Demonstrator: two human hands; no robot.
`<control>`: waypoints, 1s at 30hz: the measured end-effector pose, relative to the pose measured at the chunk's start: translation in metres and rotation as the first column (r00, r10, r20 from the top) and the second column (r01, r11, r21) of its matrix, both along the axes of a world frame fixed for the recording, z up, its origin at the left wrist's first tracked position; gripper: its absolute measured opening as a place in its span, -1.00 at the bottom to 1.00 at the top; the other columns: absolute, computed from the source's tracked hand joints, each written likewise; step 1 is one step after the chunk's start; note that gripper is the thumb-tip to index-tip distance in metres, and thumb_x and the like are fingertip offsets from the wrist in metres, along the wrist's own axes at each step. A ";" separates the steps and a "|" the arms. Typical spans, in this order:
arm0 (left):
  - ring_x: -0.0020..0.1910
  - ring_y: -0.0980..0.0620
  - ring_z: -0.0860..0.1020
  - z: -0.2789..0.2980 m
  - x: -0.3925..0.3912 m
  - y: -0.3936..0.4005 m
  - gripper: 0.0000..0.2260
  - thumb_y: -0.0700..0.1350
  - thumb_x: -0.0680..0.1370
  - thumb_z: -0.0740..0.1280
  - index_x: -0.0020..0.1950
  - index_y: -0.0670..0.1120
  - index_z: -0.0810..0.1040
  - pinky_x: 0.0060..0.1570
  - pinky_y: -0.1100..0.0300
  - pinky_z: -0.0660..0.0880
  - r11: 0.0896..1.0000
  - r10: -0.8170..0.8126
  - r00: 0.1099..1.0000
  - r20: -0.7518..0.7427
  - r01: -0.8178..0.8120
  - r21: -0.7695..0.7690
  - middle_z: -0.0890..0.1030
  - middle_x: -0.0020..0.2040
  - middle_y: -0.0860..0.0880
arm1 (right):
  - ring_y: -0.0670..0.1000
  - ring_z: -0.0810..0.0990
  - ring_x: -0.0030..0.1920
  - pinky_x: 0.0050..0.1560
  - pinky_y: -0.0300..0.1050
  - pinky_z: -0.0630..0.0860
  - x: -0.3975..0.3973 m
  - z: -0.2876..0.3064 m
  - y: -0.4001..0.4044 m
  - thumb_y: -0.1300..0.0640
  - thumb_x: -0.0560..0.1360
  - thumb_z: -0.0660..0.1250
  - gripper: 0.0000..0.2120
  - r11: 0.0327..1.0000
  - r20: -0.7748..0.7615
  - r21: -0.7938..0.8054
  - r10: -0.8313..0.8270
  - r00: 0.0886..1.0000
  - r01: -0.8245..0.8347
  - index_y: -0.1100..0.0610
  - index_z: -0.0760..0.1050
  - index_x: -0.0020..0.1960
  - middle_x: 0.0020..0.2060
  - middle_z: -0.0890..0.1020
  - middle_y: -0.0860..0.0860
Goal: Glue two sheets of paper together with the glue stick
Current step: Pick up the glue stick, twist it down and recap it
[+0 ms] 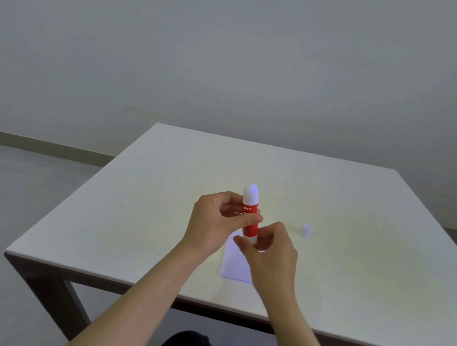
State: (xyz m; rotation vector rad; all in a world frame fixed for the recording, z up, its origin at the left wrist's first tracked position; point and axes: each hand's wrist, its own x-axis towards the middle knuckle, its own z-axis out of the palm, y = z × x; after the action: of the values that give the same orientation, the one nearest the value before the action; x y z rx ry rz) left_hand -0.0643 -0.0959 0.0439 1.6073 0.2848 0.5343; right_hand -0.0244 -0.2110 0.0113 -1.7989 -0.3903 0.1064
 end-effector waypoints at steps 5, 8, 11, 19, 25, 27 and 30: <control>-0.16 0.05 0.69 -0.001 0.002 0.001 -0.89 -0.12 0.32 0.53 -0.18 -0.05 0.68 -0.09 0.27 0.53 1.000 0.019 1.000 -0.015 -0.019 -0.006 0.73 -0.20 -0.01 | -0.01 0.65 -0.14 -0.17 -0.20 0.51 0.008 0.002 -0.006 0.00 0.40 0.46 -0.66 0.977 -0.117 -0.012 0.211 0.971 -0.213 0.04 0.43 0.08 -0.05 0.63 -0.09; -0.22 0.07 0.69 -0.001 0.000 0.005 -0.90 -0.11 0.33 0.53 -0.19 -0.05 0.69 -0.24 0.39 0.51 0.999 -0.002 0.999 -0.032 0.001 -0.033 0.73 -0.24 -0.02 | 0.12 0.68 0.04 0.12 -0.04 0.57 0.024 0.007 -0.022 -0.02 0.54 0.29 -0.64 0.757 -0.287 0.231 0.653 0.701 -0.611 0.04 0.44 0.30 0.13 0.66 0.05; -0.21 0.03 0.69 -0.002 -0.001 0.004 -0.88 -0.10 0.33 0.54 -0.18 -0.07 0.69 -0.21 0.37 0.54 0.996 -0.049 0.998 -0.037 0.046 -0.074 0.73 -0.21 -0.07 | 0.20 0.66 0.08 0.21 -0.08 0.53 0.031 0.008 -0.033 0.01 0.53 0.27 -0.66 0.694 -0.295 0.291 0.720 0.628 -0.659 0.15 0.53 0.23 0.12 0.67 0.12; -0.12 0.05 0.70 -0.007 0.003 -0.002 -0.89 -0.19 0.33 0.52 -0.18 -0.04 0.68 -0.11 0.39 0.52 0.996 -0.041 0.999 -0.023 0.039 -0.077 0.74 -0.18 -0.01 | -0.06 0.48 -0.42 -0.34 -0.17 0.36 0.015 0.003 -0.008 0.04 0.32 0.52 -0.65 0.968 0.031 -0.233 0.101 0.994 -0.091 0.07 0.32 -0.29 -0.44 0.51 -0.06; -0.13 0.04 0.70 -0.004 0.000 0.006 -0.89 -0.17 0.34 0.52 -0.17 -0.08 0.68 -0.06 0.30 0.54 0.998 -0.016 1.000 -0.026 0.014 -0.064 0.74 -0.18 -0.03 | -0.06 0.55 -0.36 -0.18 -0.15 0.49 0.023 0.008 -0.020 -0.01 0.48 0.36 -0.76 0.870 -0.172 -0.055 0.475 0.863 -0.490 0.06 0.50 0.09 -0.24 0.59 -0.09; -0.13 0.03 0.69 -0.002 -0.002 0.009 -0.90 -0.17 0.34 0.52 -0.17 -0.07 0.69 -0.08 0.30 0.54 0.995 -0.027 0.999 -0.027 0.024 -0.099 0.74 -0.17 -0.06 | -0.03 0.56 -0.35 -0.16 -0.21 0.51 0.027 0.011 -0.029 0.07 0.58 0.23 -0.78 0.779 -0.197 0.035 0.620 0.760 -0.626 0.08 0.57 0.13 -0.27 0.62 -0.09; -0.12 0.01 0.69 -0.002 -0.005 0.009 -0.92 -0.17 0.35 0.51 -0.20 -0.02 0.69 -0.04 0.29 0.56 0.989 -0.061 0.998 -0.009 0.059 -0.137 0.74 -0.16 -0.08 | -0.01 0.51 -0.40 -0.22 -0.22 0.46 0.027 0.010 -0.030 0.15 0.56 0.27 -0.83 0.816 -0.173 0.080 0.577 0.798 -0.572 0.16 0.63 -0.02 -0.38 0.60 -0.03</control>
State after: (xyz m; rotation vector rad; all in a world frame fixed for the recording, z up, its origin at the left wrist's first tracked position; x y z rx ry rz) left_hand -0.0698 -0.0872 0.0422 1.4822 0.2759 0.4486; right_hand 0.0028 -0.2409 0.0214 -1.5732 -0.7901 0.6968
